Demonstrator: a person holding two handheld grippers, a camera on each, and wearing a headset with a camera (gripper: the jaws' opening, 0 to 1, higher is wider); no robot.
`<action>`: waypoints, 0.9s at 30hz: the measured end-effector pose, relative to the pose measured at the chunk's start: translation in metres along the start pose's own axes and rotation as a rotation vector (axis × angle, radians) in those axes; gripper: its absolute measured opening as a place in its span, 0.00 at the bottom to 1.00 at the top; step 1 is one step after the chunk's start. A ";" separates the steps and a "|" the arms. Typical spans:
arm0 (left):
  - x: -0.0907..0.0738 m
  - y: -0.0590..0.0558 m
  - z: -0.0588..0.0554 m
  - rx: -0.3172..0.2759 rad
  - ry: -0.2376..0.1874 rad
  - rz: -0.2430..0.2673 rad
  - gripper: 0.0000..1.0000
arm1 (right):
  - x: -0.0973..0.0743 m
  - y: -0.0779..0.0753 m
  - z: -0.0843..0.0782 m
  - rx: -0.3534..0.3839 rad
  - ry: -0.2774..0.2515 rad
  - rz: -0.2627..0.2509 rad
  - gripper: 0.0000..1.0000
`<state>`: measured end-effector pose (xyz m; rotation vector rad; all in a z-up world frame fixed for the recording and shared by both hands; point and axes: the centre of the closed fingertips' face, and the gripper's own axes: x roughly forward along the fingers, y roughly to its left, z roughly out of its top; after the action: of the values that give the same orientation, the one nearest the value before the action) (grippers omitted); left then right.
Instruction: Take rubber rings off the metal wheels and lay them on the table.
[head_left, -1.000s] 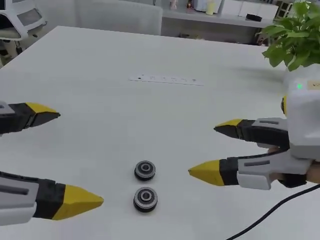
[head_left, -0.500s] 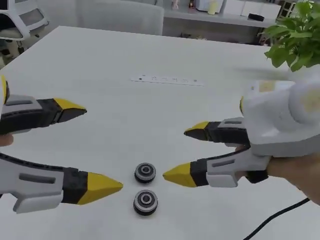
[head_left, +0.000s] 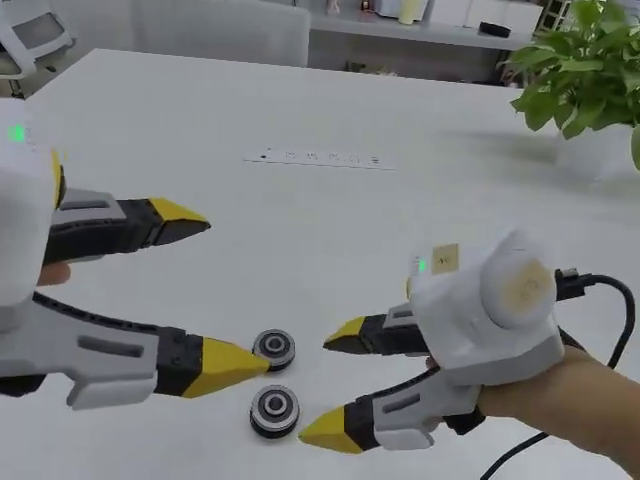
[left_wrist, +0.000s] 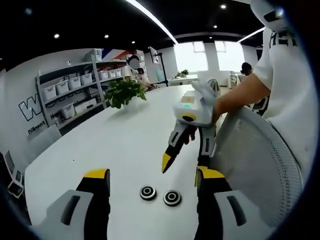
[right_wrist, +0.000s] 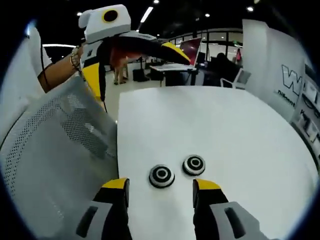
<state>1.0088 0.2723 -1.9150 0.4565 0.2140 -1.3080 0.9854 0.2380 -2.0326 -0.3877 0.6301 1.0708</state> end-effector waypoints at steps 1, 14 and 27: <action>0.003 0.001 0.003 -0.001 -0.010 -0.008 0.68 | 0.002 0.002 -0.001 0.012 0.000 0.011 0.48; 0.028 -0.001 0.011 0.088 -0.059 -0.062 0.65 | 0.020 0.003 -0.008 0.105 -0.040 0.015 0.46; 0.054 -0.007 -0.036 0.109 0.027 -0.120 0.59 | 0.026 0.005 -0.014 0.100 -0.031 0.017 0.35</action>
<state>1.0197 0.2395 -1.9704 0.5614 0.1961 -1.4366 0.9855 0.2497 -2.0605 -0.2791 0.6575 1.0554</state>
